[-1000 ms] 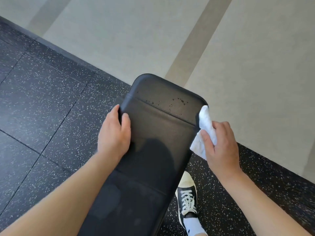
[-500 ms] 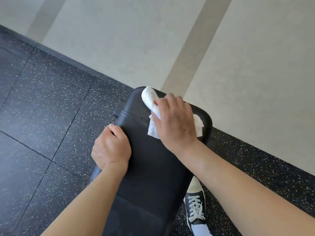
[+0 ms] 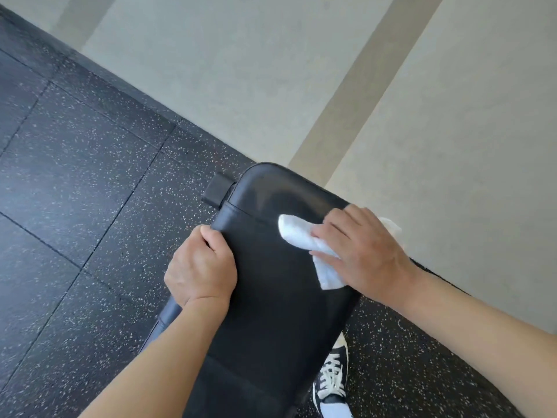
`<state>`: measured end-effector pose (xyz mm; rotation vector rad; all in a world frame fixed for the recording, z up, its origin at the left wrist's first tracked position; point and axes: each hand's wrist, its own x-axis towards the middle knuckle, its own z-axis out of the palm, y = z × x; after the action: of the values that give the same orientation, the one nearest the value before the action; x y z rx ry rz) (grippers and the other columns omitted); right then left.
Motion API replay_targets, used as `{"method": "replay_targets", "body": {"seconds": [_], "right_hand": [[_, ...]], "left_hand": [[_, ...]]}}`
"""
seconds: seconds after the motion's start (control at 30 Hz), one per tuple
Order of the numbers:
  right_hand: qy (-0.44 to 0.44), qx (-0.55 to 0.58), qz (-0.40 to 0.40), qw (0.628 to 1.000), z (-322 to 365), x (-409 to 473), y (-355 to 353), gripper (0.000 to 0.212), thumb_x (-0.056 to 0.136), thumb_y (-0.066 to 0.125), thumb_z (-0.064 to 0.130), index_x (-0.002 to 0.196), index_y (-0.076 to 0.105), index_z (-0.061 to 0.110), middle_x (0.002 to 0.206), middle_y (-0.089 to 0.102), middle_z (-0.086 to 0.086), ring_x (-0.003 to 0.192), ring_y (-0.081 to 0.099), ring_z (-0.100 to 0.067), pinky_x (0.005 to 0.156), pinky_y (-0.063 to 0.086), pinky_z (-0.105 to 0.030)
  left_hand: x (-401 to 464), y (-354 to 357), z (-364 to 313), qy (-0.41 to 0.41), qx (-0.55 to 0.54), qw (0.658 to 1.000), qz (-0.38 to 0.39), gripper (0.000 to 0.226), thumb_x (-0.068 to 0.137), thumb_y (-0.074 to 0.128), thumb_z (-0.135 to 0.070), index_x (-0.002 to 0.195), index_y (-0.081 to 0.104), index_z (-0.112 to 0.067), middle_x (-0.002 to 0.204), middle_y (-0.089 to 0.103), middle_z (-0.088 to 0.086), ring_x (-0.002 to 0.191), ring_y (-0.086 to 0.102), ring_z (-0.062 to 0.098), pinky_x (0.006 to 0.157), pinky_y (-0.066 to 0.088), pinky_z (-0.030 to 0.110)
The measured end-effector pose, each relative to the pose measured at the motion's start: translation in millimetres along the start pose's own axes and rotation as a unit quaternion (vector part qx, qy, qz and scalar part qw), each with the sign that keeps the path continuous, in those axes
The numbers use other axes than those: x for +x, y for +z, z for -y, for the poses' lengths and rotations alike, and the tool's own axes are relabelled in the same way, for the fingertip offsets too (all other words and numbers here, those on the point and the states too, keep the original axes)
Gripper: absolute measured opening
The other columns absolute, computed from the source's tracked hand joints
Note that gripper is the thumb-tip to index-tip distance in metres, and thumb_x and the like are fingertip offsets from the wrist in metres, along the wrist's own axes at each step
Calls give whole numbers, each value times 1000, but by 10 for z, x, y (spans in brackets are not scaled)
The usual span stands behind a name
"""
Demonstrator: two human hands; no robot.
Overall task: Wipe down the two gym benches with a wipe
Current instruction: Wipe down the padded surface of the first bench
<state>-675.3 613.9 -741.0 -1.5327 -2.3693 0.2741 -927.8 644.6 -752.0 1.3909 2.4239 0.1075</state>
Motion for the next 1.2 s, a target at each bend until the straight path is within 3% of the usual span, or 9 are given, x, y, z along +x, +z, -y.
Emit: {"method": "replay_targets", "body": {"seconds": [0.13, 0.3, 0.43, 0.53, 0.7, 0.83, 0.93, 1.03, 1.2], "right_hand": [[21, 25, 6, 999, -181, -137, -94, 30, 103, 56, 30, 96, 71, 5, 89, 61, -9, 73, 50, -31, 64, 46, -46], [28, 59, -4, 998, -40, 812, 155, 27, 96, 66, 30, 99, 69, 4, 98, 63, -12, 84, 56, -34, 70, 48, -47], [28, 119, 82, 989, 105, 1821, 379, 39, 98, 62, 49, 115, 65, 14, 115, 60, -3, 108, 54, -25, 89, 48, -42], [35, 106, 125, 986, 128, 2061, 479, 38, 98, 60, 52, 117, 64, 19, 116, 58, 1, 115, 54, -21, 91, 47, -35], [40, 136, 39, 989, 13, 1305, 208, 32, 98, 66, 38, 114, 68, 11, 107, 59, -8, 97, 54, -29, 83, 47, -46], [47, 84, 5, 995, -126, 249, -65, 25, 98, 69, 31, 100, 70, 6, 92, 59, -8, 79, 51, -29, 69, 47, -46], [44, 57, 33, 997, -145, -237, -171, 22, 98, 69, 31, 99, 70, 9, 91, 58, -6, 77, 49, -28, 67, 46, -45], [25, 19, 35, 999, -91, -227, -134, 18, 94, 70, 29, 97, 70, 10, 89, 57, -6, 74, 48, -28, 63, 46, -45], [42, -4, 7, 999, 307, 704, 144, 24, 93, 71, 35, 99, 71, 12, 90, 61, -7, 76, 55, -30, 61, 43, -43]], "left_hand": [[6, 23, 17, 2, 3, 1000, 3, 37, 99, 22, -39, 75, 46, -25, 60, 30, -10, 68, 38, 32, 69, 30, 41], [3, -2, -5, -5, 9, 1000, 11, 34, 101, 22, -38, 80, 47, -29, 62, 31, -9, 73, 40, 31, 72, 31, 41], [28, 29, 14, -10, 20, 1000, 14, 39, 107, 27, -34, 70, 41, -26, 68, 40, 0, 76, 42, 33, 74, 32, 42], [23, 20, -3, -7, 20, 1000, 10, 41, 104, 23, -37, 73, 46, -22, 77, 57, 16, 77, 43, 34, 75, 33, 43], [19, 8, -19, -5, 21, 1000, 9, 45, 106, 25, -35, 84, 58, -15, 96, 68, 29, 85, 55, 44, 76, 34, 44], [14, 12, -24, -2, 4, 1000, -8, 42, 100, 21, -41, 73, 44, -19, 79, 62, 23, 74, 43, 35, 72, 32, 42], [-4, 7, -4, -2, 10, 1000, 1, 41, 98, 19, -42, 68, 38, -22, 61, 37, 1, 71, 42, 34, 70, 32, 41], [2, 5, -13, 2, -2, 1000, 10, 41, 97, 18, -42, 72, 44, -21, 60, 31, -8, 69, 41, 32, 69, 31, 41], [21, -9, -12, -8, 2, 1000, 22, 43, 97, 19, -41, 73, 47, -19, 60, 33, -8, 67, 41, 32, 68, 29, 39]]}}
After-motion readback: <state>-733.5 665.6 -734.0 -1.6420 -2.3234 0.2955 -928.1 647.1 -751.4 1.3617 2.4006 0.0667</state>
